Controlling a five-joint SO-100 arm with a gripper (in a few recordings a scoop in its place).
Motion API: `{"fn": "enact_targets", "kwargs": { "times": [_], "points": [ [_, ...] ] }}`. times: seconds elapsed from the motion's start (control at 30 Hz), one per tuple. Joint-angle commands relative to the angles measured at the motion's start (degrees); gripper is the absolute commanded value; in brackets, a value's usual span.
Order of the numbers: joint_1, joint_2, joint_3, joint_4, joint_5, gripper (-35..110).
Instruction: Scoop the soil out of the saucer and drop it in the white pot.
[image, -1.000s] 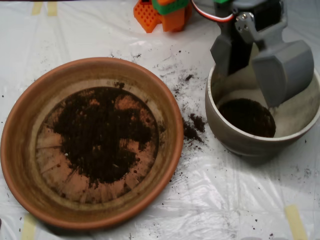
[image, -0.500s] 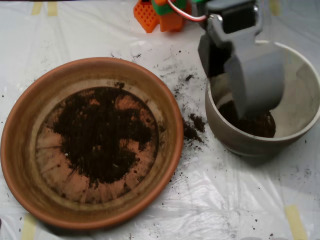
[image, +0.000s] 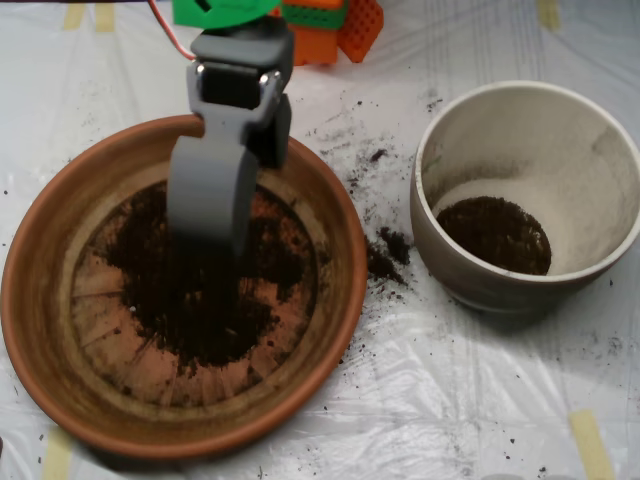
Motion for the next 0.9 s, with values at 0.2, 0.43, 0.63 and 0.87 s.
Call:
{"fn": "enact_targets", "kwargs": {
  "times": [0.2, 0.43, 0.63, 0.87],
  "points": [
    [10.37, -2.46, 10.72, -7.12, -4.13, 44],
    [12.22, -17.05, 5.89, -9.67, -3.25, 44],
    [12.3, -24.79, 0.44, -13.18, -2.11, 44],
    [12.66, -28.92, -6.24, -14.68, -2.2, 44]
  ]
}}
